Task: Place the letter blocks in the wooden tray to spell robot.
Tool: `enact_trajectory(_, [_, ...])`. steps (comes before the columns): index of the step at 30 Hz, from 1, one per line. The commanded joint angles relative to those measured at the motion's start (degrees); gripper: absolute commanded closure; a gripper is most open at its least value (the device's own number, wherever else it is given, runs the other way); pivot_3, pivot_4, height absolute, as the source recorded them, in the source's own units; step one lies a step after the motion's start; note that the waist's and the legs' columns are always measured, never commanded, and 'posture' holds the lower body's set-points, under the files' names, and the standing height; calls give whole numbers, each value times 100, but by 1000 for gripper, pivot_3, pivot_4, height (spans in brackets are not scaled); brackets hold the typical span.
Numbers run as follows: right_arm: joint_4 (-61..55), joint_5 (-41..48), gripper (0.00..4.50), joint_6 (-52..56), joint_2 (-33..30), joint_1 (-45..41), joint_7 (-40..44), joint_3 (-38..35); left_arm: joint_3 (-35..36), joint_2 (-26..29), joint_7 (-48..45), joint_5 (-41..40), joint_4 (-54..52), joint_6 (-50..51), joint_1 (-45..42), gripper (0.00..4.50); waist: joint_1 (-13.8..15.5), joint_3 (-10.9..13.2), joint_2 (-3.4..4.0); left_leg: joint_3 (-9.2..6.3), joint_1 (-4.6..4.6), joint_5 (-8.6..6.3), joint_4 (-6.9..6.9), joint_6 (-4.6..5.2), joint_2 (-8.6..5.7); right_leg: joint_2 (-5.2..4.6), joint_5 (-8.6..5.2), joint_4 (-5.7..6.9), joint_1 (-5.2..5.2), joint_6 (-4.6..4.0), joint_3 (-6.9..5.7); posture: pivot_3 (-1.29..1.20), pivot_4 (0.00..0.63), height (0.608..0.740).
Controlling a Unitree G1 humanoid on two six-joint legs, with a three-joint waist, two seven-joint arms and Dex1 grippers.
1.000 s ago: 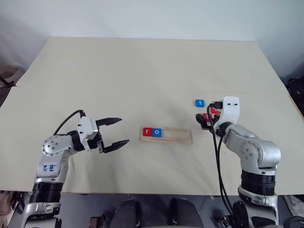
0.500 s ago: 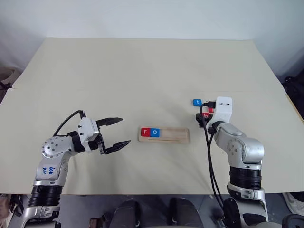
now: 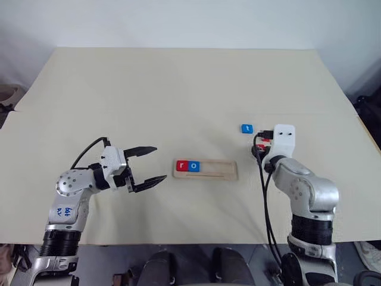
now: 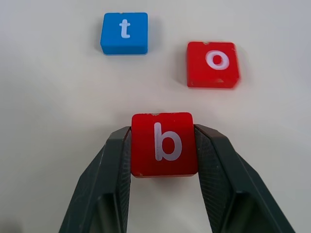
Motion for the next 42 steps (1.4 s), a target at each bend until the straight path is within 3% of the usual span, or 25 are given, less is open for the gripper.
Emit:
enact_trajectory(1, [-1040, 132, 2900, 588, 94, 398, 0, -247, -10, 23, -112, -103, -15, -30, -94, 0, 2, 0, 0, -1, 0, 0, 0, 0, -2, 0, 0, 0, 0, 0, -1, 0, 150, 740])
enact_trajectory(5, [-1644, 124, 2900, 1048, 320, 859, 9, -341, -13, 54, -198, -117, 29, 4, -128, 0, -8, 0, 0, 3, -2, 0, -6, 0, -7, 0, 0, -1, -6, 0, 1, 0, 150, 740])
enact_trajectory(12, [-1829, -37, 2900, 917, 667, 1198, -22, -213, 9, 66, -269, -127, -16, 80, -128, 0, -12, 0, 0, 5, -1, 0, -7, -1, -6, 3, 0, 0, -11, -1, 4, 0, 150, 740])
enact_trajectory(17, [-1742, 14, 1309, 711, 685, 1059, 179, -183, 25, 54, -237, -102, -47, 90, -130, 0, -13, 0, 0, 6, -1, 0, -7, -1, -6, 3, 0, 1, -12, -1, 5, 0, 150, 740])
enact_trajectory(21, [-1580, 486, 28, 577, -295, 859, 1278, -320, 47, 74, -221, -98, -58, 80, -121, 0, -11, 0, 0, 10, -2, 0, -6, 0, -7, 2, 0, -2, -13, 0, 10, 0, 150, 740])
enact_trajectory(26, [-845, 749, 28, -1264, -2651, 1255, 3964, -23, 35, 183, -467, -151, -2, 31, -141, 0, 27, 2, 1, 5, -6, -4, -8, 5, -13, 0, 0, -16, -8, 1, 6, 0, 150, 740])
enact_trajectory(30, [454, 561, 28, -3560, -3608, 1548, 5993, 164, -49, 227, -778, -265, -35, 71, -181, 0, 10, 4, -6, 6, 5, -4, -15, 6, -8, 7, 2, -46, 16, 5, -3, 0, 150, 740])
enact_trajectory(35, [2606, -7, 28, -6026, -4228, 1163, 7871, 816, -187, 199, -1034, -285, -134, 47, -206, 0, 0, 7, -9, 9, 10, -4, -8, 6, -8, 7, 4, -46, 23, 10, -2, 0, 150, 740])
enact_trajectory(42, [5095, -544, 28, -7403, -3871, -541, 8767, 1618, -270, 184, -1057, -300, -287, 82, -171, 0, -19, 8, -8, 9, 14, -2, 6, 4, -3, 7, 5, -38, 29, 9, -4, 0, 150, 740])
